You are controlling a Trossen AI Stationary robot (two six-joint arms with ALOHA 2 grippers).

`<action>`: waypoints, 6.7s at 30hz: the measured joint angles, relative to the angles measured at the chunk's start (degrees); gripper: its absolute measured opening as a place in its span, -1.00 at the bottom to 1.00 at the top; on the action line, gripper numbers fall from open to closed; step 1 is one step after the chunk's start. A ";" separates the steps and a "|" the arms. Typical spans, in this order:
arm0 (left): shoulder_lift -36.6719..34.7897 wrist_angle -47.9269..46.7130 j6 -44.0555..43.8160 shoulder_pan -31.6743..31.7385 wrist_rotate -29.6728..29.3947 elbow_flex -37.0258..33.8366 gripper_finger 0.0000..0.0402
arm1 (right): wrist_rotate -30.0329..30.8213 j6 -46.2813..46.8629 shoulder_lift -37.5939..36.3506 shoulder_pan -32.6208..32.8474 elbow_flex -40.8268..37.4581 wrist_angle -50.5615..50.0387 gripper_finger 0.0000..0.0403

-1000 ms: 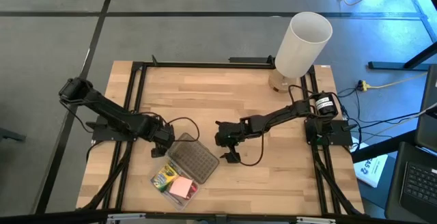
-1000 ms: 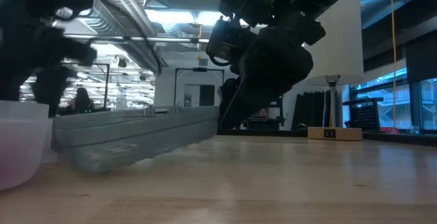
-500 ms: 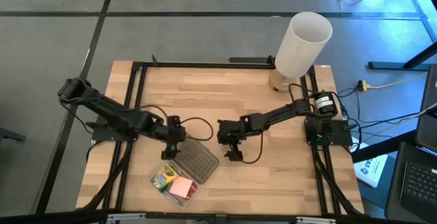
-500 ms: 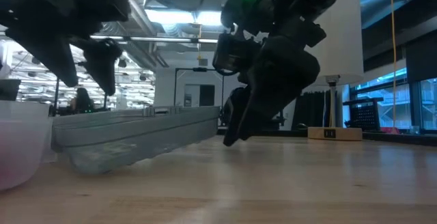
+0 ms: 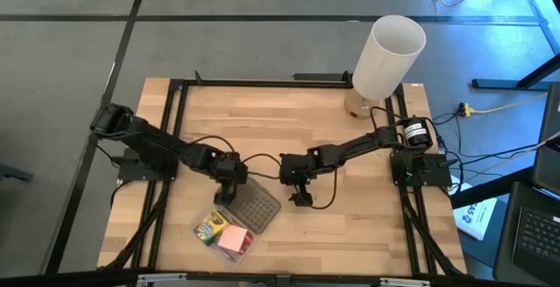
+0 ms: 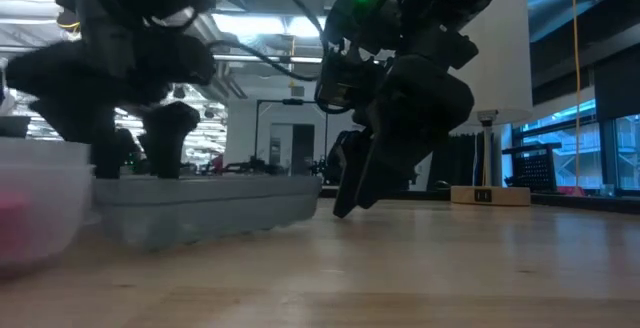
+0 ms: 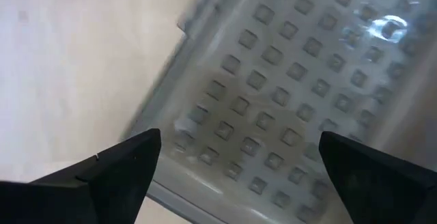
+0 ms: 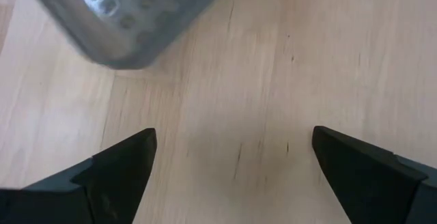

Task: Pack school essentials
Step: Close the black supply box

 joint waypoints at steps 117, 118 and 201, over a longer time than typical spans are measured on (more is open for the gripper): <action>-29.39 -15.39 -33.79 -4.35 -6.27 -22.29 0.96 | 0.87 -4.54 4.17 -5.49 -0.44 24.19 -0.98; -29.39 -15.37 -33.83 -4.15 -6.27 -22.31 0.96 | -0.02 -4.60 4.10 -5.49 -0.42 25.10 -0.98; -16.52 -51.99 -4.63 12.33 -24.37 27.99 0.96 | -2.58 -15.52 7.41 -2.65 17.91 24.49 -0.97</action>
